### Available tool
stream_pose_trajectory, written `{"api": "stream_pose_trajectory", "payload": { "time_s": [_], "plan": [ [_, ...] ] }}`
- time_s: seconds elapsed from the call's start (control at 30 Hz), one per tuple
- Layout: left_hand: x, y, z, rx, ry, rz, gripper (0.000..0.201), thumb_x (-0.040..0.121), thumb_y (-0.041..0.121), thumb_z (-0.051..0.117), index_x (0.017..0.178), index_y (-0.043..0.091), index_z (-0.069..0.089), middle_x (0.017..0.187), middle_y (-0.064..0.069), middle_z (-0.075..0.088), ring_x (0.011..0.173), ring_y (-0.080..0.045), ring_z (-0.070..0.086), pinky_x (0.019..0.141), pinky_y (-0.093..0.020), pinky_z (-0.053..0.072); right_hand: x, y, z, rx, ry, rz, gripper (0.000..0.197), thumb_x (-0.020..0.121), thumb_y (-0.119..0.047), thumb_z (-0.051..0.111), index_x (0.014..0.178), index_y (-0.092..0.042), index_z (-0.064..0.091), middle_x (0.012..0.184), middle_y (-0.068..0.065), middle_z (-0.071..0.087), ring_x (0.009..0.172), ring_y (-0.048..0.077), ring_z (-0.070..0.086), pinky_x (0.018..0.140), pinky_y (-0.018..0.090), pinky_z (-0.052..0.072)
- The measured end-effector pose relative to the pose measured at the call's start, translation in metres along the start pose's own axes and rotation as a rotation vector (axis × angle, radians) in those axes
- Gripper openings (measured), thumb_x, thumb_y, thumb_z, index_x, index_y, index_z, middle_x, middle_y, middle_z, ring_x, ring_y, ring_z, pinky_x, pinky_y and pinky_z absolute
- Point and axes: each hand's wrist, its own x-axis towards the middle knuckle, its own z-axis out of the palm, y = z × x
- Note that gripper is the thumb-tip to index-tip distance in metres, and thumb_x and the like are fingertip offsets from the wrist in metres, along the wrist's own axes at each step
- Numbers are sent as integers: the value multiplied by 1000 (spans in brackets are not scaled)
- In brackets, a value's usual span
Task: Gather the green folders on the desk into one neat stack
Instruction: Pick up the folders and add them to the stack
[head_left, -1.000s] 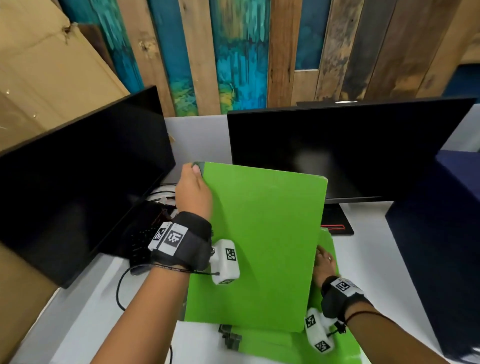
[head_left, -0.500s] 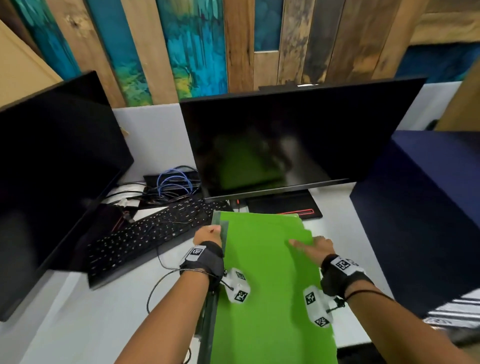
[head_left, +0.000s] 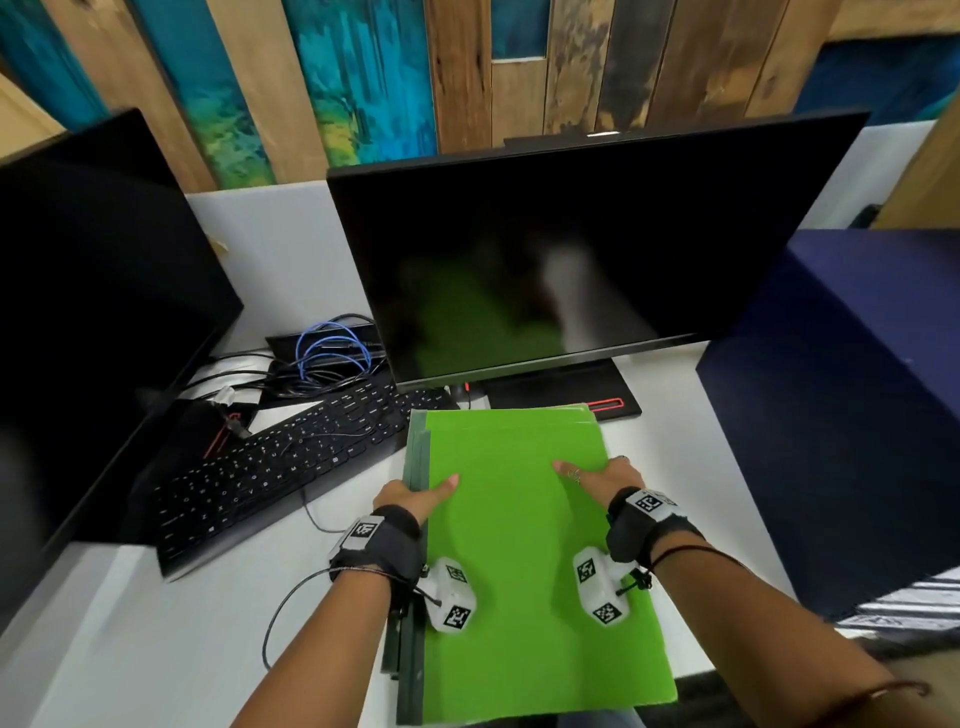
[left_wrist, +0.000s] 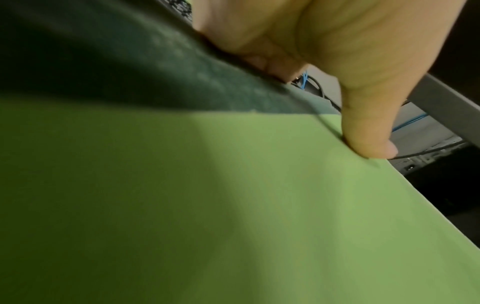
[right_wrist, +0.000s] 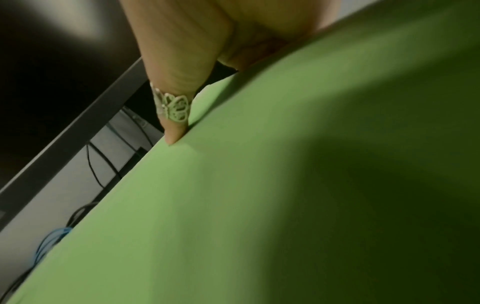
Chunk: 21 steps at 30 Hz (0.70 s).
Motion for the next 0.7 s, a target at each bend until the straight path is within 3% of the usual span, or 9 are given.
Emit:
{"api": "stream_pose_trajectory", "payload": {
  "time_s": [0.1,0.23,0.37,0.43,0.5,0.57,0.63,0.7],
  "plan": [
    [-3,1,-3,-49,-44,-6,87,65,56,74,128,1,48,128,-16,55,117,-29,54,99,-35,46,-3,5,-2,78,-38,5,80,67,-65,67,115,-4,50,104,12,57,90,27,56,79,31,46],
    [-6,2,-8,-141,-109,-11,100,67,54,74,139,-3,33,143,-18,41,130,-30,44,108,-38,36,-7,15,-1,301,-18,-30,90,68,-53,75,133,0,42,129,16,52,121,30,50,98,35,41],
    [-15,11,-17,-192,-139,47,103,69,53,73,142,-2,26,147,-15,36,134,-29,39,108,-38,34,-23,13,-13,587,-28,-156,55,69,-31,80,112,-8,56,108,6,62,98,24,59,90,31,47],
    [-21,18,-24,-221,-105,131,102,64,58,74,139,1,36,140,-12,45,128,-26,45,106,-33,35,-34,5,-23,673,-13,-235,40,71,-23,80,103,-13,57,104,6,64,92,22,61,84,29,46],
    [-31,29,-35,-251,-75,234,100,59,61,75,134,3,43,130,-4,51,118,-20,50,104,-27,35,-42,-7,-34,757,14,-316,43,71,-19,80,106,-10,58,104,7,66,91,22,64,82,30,50],
    [-44,42,-46,-305,-30,349,71,73,44,74,128,7,49,115,-3,55,106,-15,50,94,-23,36,-53,-22,-47,810,52,-402,46,69,-18,81,108,-9,58,101,5,68,87,18,66,75,25,55],
    [-55,54,-55,-349,52,488,65,74,39,73,126,8,50,112,-6,58,104,-17,54,88,-24,40,-64,-36,-60,840,80,-504,39,72,-13,78,104,-12,55,95,0,66,80,10,63,65,14,54],
    [-67,61,-63,-403,128,633,68,63,48,77,118,16,53,102,0,61,96,-18,58,78,-21,44,-73,-48,-72,888,78,-602,45,70,-16,78,108,-9,56,101,5,67,82,8,63,74,20,55]
  ]
}}
